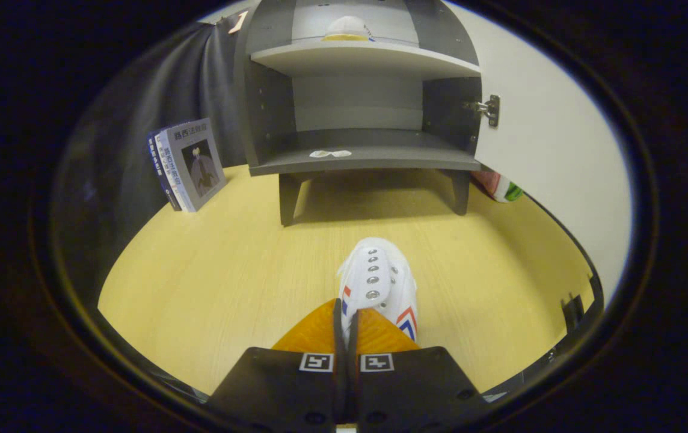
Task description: Open the shoe cabinet door, grab the shoes and put them into the shoe cabinet, then close the shoe cabinet door.
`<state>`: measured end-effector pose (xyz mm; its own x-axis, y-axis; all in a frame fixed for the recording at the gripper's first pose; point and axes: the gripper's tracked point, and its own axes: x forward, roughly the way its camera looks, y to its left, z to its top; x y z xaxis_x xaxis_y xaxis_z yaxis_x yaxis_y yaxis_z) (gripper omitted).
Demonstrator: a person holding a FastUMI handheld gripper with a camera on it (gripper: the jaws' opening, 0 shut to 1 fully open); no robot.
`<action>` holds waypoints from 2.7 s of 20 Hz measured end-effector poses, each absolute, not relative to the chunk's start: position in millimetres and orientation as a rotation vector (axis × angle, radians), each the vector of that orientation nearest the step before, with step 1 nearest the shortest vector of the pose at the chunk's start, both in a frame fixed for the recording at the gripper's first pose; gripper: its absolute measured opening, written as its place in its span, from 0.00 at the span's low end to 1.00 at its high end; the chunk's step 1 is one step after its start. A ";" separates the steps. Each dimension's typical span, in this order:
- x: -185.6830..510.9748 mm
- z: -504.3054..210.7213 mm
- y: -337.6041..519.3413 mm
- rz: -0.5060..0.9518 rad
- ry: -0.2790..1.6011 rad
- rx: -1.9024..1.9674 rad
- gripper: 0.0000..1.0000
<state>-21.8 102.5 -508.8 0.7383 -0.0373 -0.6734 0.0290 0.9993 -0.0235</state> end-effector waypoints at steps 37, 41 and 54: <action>348.5 -223.7 1.1 -0.037 0.378 -0.187 0.02; 356.8 -233.5 -4.2 -0.034 0.400 -0.185 0.02; 355.4 -243.1 1.6 -0.037 0.440 -0.133 0.07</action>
<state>355.4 1.6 -243.1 0.9041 -0.0646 -0.4224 0.0070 0.9906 -0.1365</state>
